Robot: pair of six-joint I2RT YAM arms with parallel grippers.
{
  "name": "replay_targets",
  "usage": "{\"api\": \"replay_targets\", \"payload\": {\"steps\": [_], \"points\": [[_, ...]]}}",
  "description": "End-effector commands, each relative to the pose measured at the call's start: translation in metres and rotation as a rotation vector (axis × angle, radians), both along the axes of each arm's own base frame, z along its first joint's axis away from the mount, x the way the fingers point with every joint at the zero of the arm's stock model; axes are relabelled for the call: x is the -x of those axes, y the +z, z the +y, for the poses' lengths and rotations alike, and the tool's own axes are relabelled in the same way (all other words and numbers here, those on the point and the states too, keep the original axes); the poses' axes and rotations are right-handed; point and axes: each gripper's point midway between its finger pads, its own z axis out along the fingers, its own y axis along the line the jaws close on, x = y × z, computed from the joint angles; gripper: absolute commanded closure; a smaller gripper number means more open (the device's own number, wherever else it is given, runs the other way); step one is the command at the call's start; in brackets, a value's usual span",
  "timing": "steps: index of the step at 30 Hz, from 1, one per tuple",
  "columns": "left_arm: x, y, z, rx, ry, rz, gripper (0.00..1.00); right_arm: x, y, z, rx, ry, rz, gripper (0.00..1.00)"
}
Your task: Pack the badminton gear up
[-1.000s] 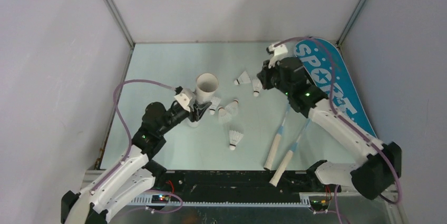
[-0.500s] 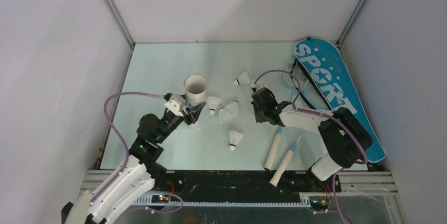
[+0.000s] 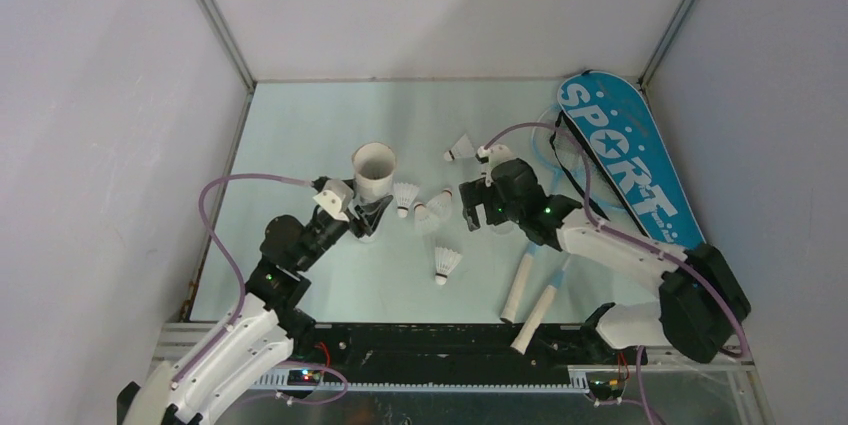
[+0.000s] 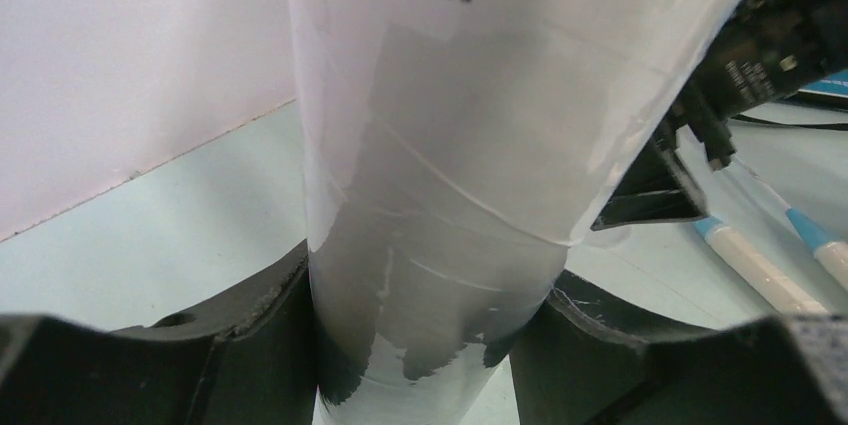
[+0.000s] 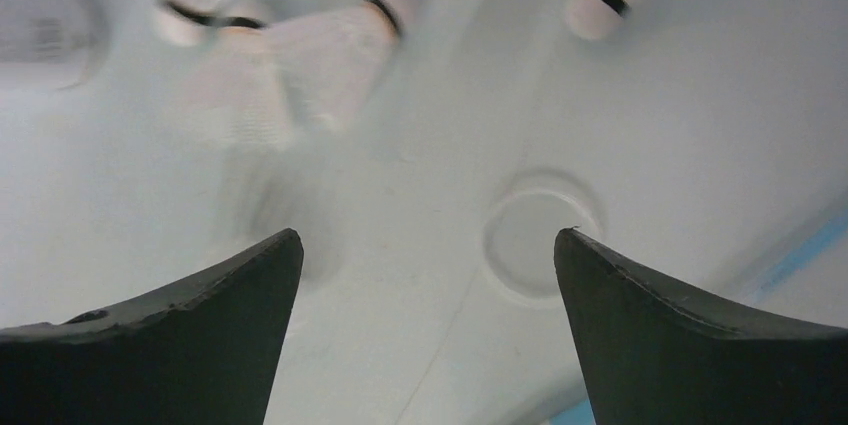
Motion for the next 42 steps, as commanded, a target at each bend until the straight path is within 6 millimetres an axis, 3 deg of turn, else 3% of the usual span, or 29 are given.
{"api": "replay_targets", "payload": {"steps": [1, 2, 3, 7, 12, 17, 23, 29, 32, 37, 42], "points": [[0.004, -0.032, -0.003, -0.043, -0.026, 0.125, 0.4, 0.028, 0.04, 0.043, -0.185, 0.352, -0.044, 0.01], [0.004, -0.031, -0.003, -0.042, -0.026, 0.124, 0.4, 0.032, 0.044, 0.048, -0.23, 0.399, -0.049, 0.01], [0.004, -0.032, -0.003, -0.042, -0.027, 0.127, 0.4, 0.048, 0.048, 0.059, -0.294, 0.51, -0.023, 0.01], [0.006, -0.032, -0.002, -0.05, -0.027, 0.13, 0.4, 0.061, 0.047, 0.074, -0.385, 0.643, 0.021, 0.02], [0.006, -0.035, -0.002, -0.053, -0.027, 0.128, 0.39, 0.061, 0.02, 0.079, -0.389, 0.614, 0.15, 0.06], [0.005, -0.036, -0.004, -0.059, -0.033, 0.131, 0.39, 0.078, -0.002, 0.093, -0.388, 0.659, 0.235, 0.16], [0.006, -0.038, -0.005, -0.063, -0.046, 0.138, 0.39, 0.077, -0.018, 0.1, -0.397, 0.628, 0.285, 0.26], [0.006, -0.038, -0.006, -0.065, -0.047, 0.139, 0.39, 0.081, -0.027, 0.101, -0.4, 0.627, 0.326, 0.49], [0.006, -0.037, -0.006, -0.062, -0.047, 0.137, 0.39, 0.084, -0.025, 0.102, -0.401, 0.635, 0.33, 0.71], [0.006, -0.039, -0.007, -0.068, -0.052, 0.147, 0.39, 0.088, -0.013, 0.101, -0.402, 0.625, 0.317, 0.97], [0.006, -0.038, -0.008, -0.065, -0.058, 0.147, 0.39, 0.099, 0.017, 0.094, -0.394, 0.652, 0.254, 1.0]]}}
